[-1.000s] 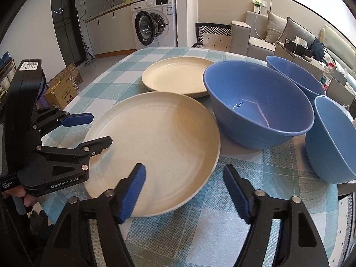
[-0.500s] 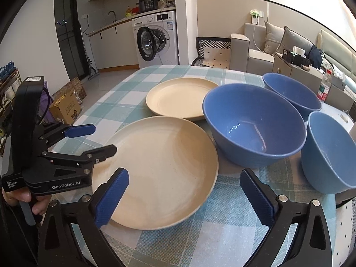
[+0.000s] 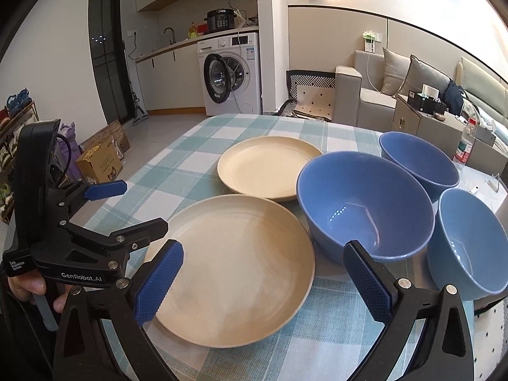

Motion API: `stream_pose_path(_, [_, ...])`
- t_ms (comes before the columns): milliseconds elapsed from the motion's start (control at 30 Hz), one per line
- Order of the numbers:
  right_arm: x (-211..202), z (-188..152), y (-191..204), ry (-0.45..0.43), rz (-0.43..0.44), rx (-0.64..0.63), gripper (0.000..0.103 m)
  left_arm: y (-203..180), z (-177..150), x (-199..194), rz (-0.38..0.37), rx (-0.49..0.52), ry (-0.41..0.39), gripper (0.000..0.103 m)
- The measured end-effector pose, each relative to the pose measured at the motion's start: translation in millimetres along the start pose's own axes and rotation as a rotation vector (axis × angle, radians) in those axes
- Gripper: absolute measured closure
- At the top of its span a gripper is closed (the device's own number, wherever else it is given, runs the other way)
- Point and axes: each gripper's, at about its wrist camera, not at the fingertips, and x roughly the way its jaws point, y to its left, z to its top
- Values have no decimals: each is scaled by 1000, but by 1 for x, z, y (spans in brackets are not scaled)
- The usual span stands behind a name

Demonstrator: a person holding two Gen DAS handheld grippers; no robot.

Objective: Organize plates and bowls
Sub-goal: 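Pull both tools back from the plates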

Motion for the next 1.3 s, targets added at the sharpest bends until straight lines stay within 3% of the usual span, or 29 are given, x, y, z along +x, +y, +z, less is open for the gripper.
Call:
stream_pose_path(333, [-16, 14, -11, -82, 19, 16, 1, 1, 5, 0, 15, -44, -13, 0])
stream_pose_path(733, [-20, 28, -27, -119, 48, 19, 1, 2, 14, -4, 46, -67, -42, 0])
stream_pose_path(1300, [-1, 51, -38, -97, 58, 25, 1, 19, 35, 21, 80, -95, -12, 0])
